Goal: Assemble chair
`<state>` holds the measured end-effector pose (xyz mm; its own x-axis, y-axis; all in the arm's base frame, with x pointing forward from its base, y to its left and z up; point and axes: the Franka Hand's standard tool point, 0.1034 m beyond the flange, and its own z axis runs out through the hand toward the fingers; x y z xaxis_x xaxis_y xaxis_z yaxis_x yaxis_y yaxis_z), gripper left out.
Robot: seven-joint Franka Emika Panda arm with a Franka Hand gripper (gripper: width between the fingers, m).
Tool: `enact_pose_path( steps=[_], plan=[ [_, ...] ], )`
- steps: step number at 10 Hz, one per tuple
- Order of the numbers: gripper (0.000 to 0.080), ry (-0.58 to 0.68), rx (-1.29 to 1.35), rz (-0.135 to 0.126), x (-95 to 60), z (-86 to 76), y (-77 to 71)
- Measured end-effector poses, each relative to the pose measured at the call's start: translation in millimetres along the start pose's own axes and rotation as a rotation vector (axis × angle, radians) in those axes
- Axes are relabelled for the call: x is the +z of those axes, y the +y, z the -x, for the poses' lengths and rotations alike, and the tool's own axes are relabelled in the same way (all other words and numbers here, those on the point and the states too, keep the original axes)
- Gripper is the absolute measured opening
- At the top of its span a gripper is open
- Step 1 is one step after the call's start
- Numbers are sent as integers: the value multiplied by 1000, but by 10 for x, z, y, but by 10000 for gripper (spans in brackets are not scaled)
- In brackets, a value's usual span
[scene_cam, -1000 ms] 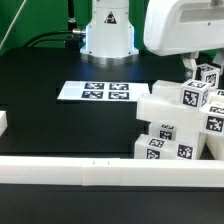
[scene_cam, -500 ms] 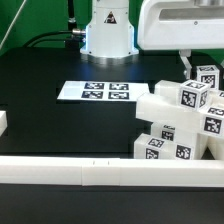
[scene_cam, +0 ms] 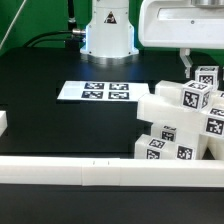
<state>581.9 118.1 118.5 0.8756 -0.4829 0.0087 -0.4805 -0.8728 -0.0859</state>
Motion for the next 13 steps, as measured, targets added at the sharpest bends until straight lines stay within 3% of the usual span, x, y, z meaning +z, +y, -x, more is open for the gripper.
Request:
enact_pose_path(
  steps=[2,6,8,9,10,13],
  plan=[
    [284,-5,284,-38,6,3,17],
    [284,-31,583,-44,6,3,11],
    [519,-30,530,-45,8,5,10],
    [519,-27,485,-42,5,6,5],
    [624,-26,439,-42,6,4,8],
    [647,-18,141,-40,8,3,15]
  ],
)
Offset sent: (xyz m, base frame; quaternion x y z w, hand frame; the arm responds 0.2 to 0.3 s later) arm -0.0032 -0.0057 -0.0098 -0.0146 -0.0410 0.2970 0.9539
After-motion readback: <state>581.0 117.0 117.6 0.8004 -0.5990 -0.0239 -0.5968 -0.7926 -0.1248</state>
